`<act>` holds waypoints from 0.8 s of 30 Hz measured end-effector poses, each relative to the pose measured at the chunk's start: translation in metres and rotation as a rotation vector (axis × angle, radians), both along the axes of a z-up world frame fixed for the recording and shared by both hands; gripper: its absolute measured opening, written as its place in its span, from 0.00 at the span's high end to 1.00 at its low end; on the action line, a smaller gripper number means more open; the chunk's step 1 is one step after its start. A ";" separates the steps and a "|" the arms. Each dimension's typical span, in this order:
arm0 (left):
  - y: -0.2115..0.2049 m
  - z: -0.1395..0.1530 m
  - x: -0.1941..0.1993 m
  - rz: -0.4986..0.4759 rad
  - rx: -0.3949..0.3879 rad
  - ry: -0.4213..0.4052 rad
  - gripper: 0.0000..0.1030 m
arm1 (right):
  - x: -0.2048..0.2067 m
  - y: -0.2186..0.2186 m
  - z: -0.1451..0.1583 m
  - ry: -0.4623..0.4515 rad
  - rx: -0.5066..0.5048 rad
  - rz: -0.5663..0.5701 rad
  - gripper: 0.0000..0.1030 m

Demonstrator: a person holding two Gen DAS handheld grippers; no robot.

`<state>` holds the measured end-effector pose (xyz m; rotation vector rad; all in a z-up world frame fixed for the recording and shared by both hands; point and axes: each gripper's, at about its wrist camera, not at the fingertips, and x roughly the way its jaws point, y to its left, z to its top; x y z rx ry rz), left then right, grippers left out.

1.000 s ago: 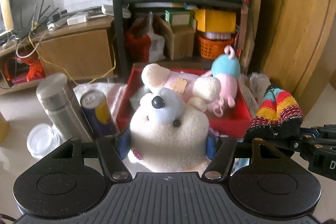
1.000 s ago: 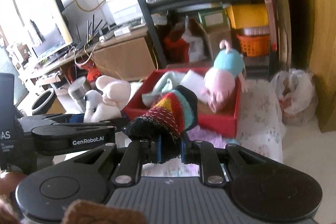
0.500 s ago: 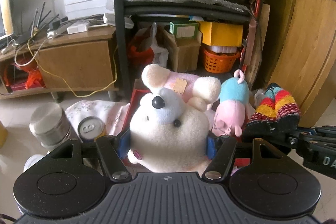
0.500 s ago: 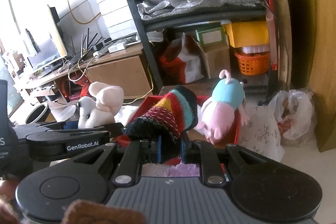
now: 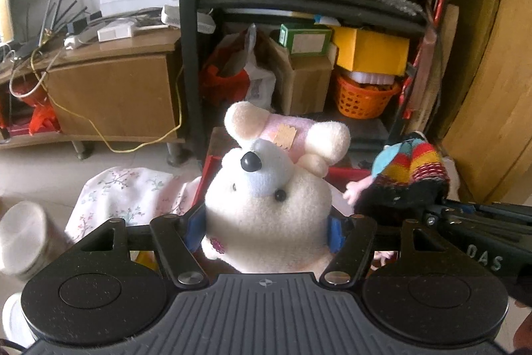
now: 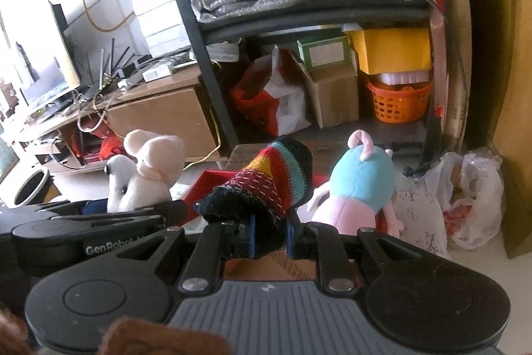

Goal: Organize soft objects
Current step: 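Lower the bunny and the hat into the red box and open both grippers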

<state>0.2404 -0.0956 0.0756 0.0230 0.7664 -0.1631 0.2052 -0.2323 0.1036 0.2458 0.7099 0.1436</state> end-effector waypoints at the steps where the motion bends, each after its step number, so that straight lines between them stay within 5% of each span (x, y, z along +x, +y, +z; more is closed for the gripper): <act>1: -0.001 -0.004 0.005 0.002 0.005 0.003 0.33 | 0.007 0.001 -0.005 0.004 -0.002 0.007 1.00; 6: -0.003 -0.020 0.027 0.024 0.051 0.021 0.28 | 0.030 0.004 -0.033 0.026 -0.015 0.004 1.00; 10: 0.002 -0.027 0.035 0.024 0.037 0.047 0.22 | 0.037 -0.002 -0.049 0.065 -0.027 -0.009 0.88; 24: 0.012 -0.013 -0.002 0.011 0.055 0.067 0.18 | 0.010 0.007 -0.027 0.053 -0.057 -0.006 0.82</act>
